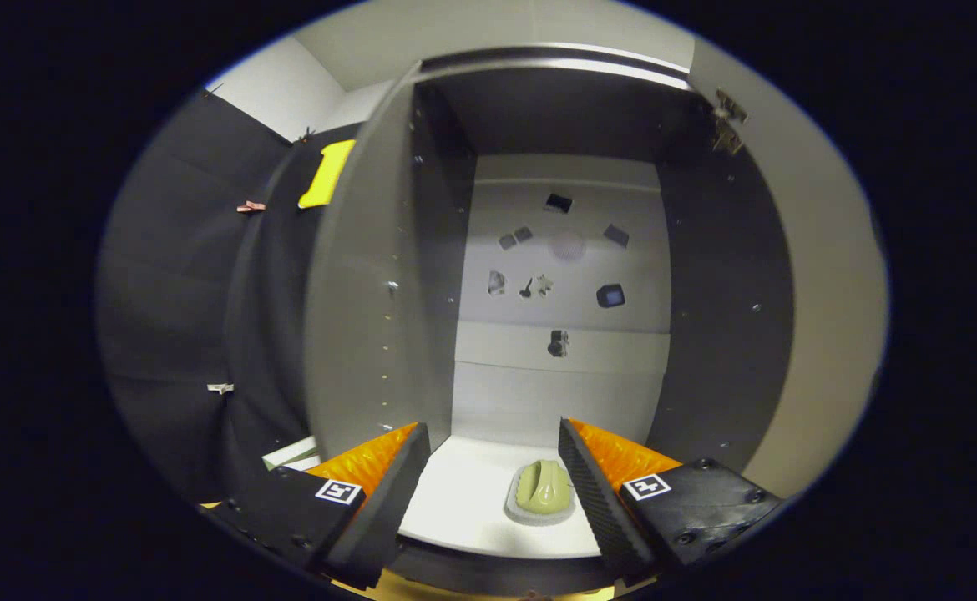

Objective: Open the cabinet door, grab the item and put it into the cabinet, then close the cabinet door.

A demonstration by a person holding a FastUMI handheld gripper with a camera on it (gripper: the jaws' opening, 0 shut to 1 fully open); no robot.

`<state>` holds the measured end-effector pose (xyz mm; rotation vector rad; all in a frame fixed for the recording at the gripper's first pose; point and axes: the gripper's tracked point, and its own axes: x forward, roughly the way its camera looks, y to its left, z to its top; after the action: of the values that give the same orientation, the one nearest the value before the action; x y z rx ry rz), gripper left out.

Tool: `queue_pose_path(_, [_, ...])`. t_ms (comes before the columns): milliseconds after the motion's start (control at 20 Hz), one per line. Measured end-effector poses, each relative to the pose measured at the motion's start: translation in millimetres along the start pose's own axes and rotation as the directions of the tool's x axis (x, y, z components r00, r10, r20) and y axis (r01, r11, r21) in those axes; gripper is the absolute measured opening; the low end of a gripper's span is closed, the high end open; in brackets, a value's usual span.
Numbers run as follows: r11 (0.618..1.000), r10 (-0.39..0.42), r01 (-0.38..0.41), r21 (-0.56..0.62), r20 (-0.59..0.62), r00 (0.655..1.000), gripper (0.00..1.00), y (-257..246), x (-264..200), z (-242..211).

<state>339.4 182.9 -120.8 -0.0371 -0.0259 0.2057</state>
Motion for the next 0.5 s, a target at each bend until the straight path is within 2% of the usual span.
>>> queue_pose_path(150, [0.999, 0.000, 0.003, -0.048, 0.055, 0.999, 0.98, 8, -56, 27])
queue_pose_path(250, [0.999, 0.023, -0.020, -0.027, 0.128, 0.992, 0.98, 19, -101, 51])
queue_pose_path(350, [0.996, 0.090, -0.085, -0.034, 0.174, 0.981, 0.97, 30, -146, 64])
queue_pose_path(400, [0.993, 0.112, -0.107, -0.040, 0.165, 0.980, 0.97, 33, -171, 60])
queue_pose_path(500, [0.995, 0.102, -0.099, -0.030, 0.086, 0.991, 0.97, 24, -219, 41])
